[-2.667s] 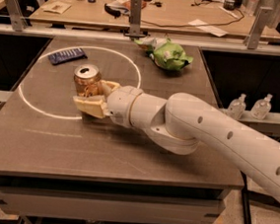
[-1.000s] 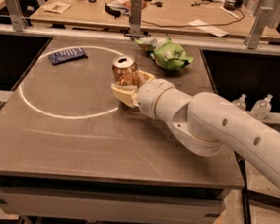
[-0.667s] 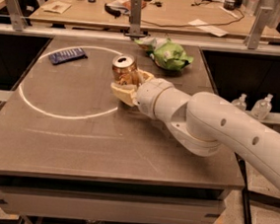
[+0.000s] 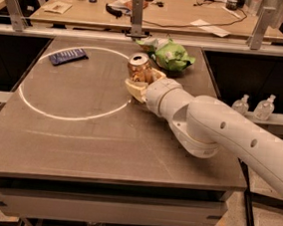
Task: Move orange can near green rice chip bag
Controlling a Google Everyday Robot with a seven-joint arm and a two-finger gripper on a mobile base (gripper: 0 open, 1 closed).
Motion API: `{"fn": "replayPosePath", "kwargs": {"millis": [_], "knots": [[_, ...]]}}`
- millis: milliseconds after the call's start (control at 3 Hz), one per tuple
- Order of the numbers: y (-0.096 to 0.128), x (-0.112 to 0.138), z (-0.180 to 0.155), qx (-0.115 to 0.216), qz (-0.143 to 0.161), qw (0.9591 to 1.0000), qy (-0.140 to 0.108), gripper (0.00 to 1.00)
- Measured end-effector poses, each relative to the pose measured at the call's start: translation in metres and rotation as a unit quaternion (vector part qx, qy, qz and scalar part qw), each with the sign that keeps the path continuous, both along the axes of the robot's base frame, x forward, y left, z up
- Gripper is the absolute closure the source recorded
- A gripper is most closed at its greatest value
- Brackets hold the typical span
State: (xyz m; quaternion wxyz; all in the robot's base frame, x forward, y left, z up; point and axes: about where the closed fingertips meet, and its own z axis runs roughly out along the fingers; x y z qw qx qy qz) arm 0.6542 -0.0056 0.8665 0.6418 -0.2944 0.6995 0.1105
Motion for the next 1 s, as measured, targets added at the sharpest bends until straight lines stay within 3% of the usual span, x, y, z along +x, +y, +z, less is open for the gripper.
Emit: {"fn": "replayPosePath", "kwargs": {"millis": [333,1000], "knots": [[-0.024,0.014,-0.002,0.001,-0.051,0.9987,-0.002,1.0],[-0.069,0.028,-0.003,0.044,-0.148,0.9879,0.008,1.0]]}}
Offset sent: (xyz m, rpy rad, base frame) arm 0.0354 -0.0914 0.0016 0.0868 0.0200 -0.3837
